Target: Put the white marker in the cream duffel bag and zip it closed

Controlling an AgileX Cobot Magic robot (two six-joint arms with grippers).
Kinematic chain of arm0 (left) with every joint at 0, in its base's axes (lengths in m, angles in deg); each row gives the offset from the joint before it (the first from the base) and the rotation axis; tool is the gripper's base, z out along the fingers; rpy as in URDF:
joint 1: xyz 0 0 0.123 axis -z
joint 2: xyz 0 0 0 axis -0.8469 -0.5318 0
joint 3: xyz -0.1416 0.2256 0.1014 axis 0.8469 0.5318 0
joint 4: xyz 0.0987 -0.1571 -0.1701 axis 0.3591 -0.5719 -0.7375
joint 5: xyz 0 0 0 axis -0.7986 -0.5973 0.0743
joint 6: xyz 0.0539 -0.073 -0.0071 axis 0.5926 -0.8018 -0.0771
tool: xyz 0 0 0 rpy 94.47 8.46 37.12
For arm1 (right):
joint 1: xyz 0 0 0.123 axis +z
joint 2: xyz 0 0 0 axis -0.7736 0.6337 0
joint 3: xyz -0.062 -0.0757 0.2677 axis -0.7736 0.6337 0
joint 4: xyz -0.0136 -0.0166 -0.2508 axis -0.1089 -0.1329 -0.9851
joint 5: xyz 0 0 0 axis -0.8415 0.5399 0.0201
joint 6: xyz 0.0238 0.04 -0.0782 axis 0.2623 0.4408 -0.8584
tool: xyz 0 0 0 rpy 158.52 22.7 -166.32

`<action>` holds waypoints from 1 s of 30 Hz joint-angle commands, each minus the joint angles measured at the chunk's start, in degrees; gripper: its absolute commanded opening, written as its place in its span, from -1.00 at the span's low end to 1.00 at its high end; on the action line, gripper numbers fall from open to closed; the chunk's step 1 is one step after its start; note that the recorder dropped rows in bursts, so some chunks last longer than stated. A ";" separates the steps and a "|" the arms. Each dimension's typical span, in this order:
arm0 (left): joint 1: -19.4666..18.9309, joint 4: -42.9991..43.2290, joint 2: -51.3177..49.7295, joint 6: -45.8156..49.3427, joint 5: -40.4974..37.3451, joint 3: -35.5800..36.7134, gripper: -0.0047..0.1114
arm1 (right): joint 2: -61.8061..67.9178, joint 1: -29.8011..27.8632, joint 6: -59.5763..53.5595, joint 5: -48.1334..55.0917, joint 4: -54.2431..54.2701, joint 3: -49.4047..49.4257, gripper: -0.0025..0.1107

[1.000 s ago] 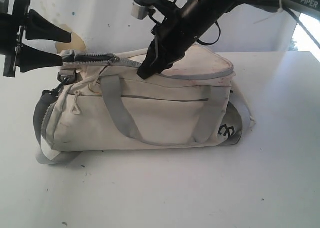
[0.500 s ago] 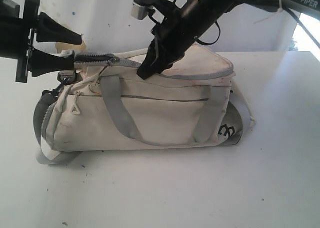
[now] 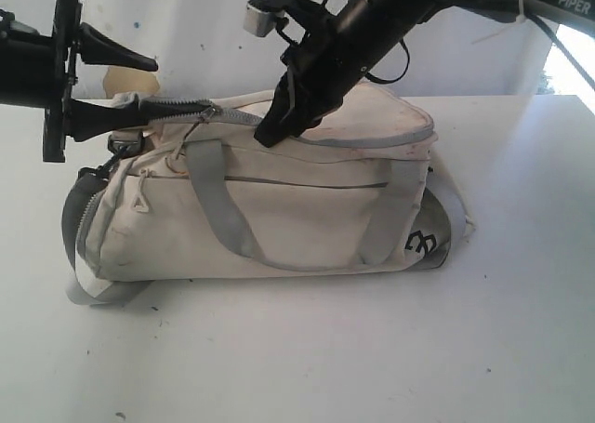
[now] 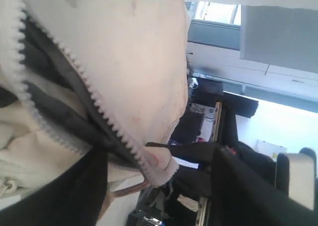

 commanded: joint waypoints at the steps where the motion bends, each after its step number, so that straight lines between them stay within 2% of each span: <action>1: 0.30 -6.27 -2.15 -0.98 -2.11 0.12 0.19 | -0.26 0.51 -0.87 0.18 0.56 0.21 -0.96; 6: 0.30 -6.35 -3.44 -0.98 -1.20 0.12 0.14 | -0.26 0.51 -1.82 0.18 -0.28 0.21 -0.96; 14: 0.30 -6.68 -5.65 -1.28 -1.14 0.12 -0.51 | -0.26 0.51 -1.82 0.18 -0.52 0.21 -0.96; 18: 0.18 -6.45 -5.74 3.13 -1.28 -0.02 -0.92 | -0.26 0.51 -1.82 0.18 -2.25 0.21 -0.96; 26: -3.05 -3.89 -5.74 10.57 -3.84 -5.00 -0.92 | -0.26 0.51 -1.69 0.18 -6.86 0.21 -0.96; 30: -3.97 -0.64 -5.74 23.71 -3.24 -7.70 -0.92 | -0.26 0.51 -1.70 0.18 -6.64 0.21 -0.96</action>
